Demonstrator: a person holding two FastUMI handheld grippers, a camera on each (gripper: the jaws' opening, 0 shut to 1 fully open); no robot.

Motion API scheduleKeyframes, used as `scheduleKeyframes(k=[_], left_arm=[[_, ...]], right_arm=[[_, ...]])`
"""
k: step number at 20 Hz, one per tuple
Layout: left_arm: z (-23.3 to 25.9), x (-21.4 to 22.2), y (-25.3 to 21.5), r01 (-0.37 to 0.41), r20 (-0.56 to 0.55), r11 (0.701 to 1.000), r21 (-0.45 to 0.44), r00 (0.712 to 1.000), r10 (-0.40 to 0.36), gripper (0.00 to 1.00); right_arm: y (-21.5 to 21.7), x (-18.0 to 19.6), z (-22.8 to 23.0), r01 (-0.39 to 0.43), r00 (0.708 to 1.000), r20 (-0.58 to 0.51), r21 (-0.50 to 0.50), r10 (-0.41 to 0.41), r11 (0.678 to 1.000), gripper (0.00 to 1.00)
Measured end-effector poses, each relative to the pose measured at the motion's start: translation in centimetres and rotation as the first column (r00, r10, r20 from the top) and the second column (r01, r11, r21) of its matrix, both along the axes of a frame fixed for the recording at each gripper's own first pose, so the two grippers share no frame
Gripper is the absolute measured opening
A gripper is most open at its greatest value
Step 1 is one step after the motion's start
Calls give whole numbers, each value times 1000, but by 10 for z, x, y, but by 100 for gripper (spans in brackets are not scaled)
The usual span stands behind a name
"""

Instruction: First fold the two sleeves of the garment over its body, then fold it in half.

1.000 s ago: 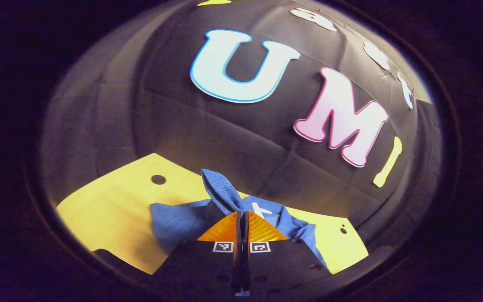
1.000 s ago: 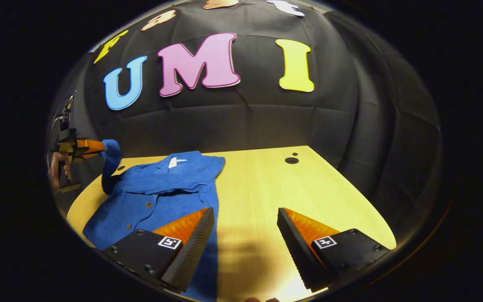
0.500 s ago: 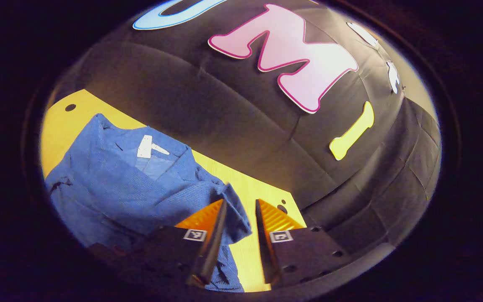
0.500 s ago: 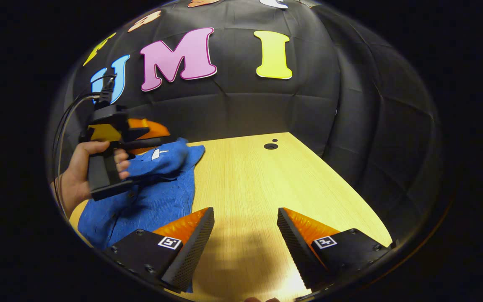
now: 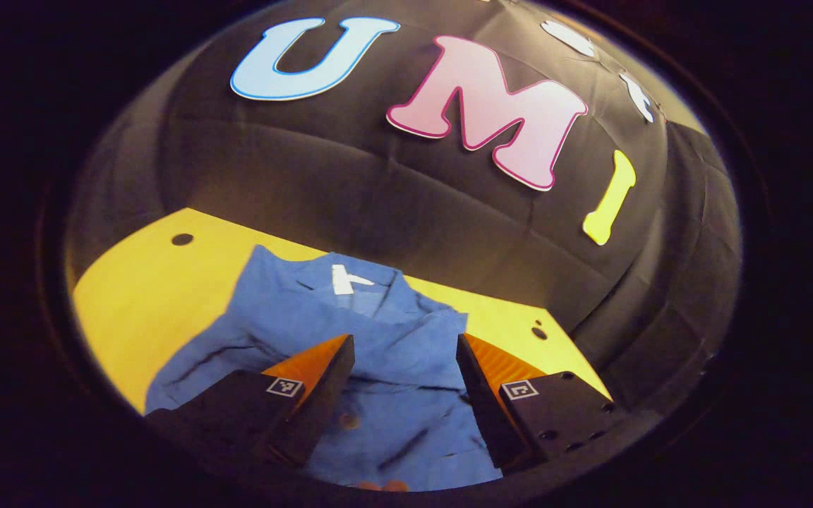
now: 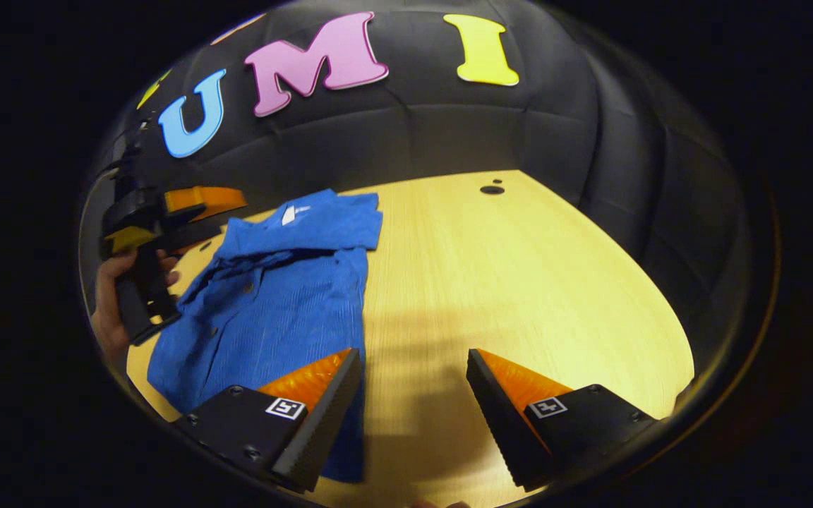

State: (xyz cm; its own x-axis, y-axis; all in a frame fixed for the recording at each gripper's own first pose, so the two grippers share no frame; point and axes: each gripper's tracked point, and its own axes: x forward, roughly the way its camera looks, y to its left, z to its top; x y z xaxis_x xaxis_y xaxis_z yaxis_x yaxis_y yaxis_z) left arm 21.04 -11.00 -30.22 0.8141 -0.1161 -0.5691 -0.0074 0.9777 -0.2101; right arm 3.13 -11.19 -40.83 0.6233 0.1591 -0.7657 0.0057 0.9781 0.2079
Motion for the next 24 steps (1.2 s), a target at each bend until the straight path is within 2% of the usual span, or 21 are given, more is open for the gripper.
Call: scheduleKeyframes(k=[3, 5, 6, 8, 10, 12, 14, 17, 19, 20, 21, 23, 24], left_arm=[[-6, -88, 73, -39, -99, 990, 133, 994, 52, 85], [-12, -151, 112, -76, -182, 983, 167, 977, 107, 84], [-14, -180, 129, -105, -226, 979, 174, 964, 143, 85], [-22, -231, 163, -162, -301, 966, 200, 928, 218, 85], [-32, -267, 177, -183, -362, 958, 222, 896, 255, 85], [-42, -283, 175, -159, -398, 961, 228, 885, 241, 85], [-53, -283, 167, -121, -420, 963, 239, 882, 215, 85], [-72, -278, 157, -84, -474, 968, 235, 860, 190, 84], [-75, -270, 157, -62, -467, 966, 252, 866, 178, 89], [-74, -268, 156, -53, -469, 965, 256, 866, 172, 83], [-74, -265, 154, -47, -474, 968, 245, 865, 162, 82], [-75, -260, 154, -45, -481, 970, 237, 862, 158, 69], [-76, -258, 154, -55, -482, 971, 231, 861, 163, 55]], right_arm=[[14, -25, -8, -34, 997, -76, 6, 35, 999, 98], [24, -47, -15, -69, 987, -143, 3, 68, 998, 98], [25, -62, -16, -91, 979, -185, -6, 88, 996, 98], [24, -64, -18, -117, 975, -194, -26, 110, 993, 99], [28, -70, -19, -113, 970, -221, -28, 104, 993, 98], [40, -73, -18, -91, 968, -237, -5, 87, 996, 98], [41, -71, -19, -87, 967, -242, -31, 77, 996, 99], [42, -70, -23, -110, 961, -263, -72, 88, 991, 99], [45, -70, -23, -116, 957, -277, -79, 90, 990, 99], [46, -69, -24, -110, 955, -284, -77, 84, 991, 98], [49, -69, -23, -106, 954, -286, -63, 84, 992, 97], [50, -67, -25, -88, 957, -284, -71, 65, 994, 60], [55, -64, -25, -77, 958, -280, -55, 59, 996, 41]])
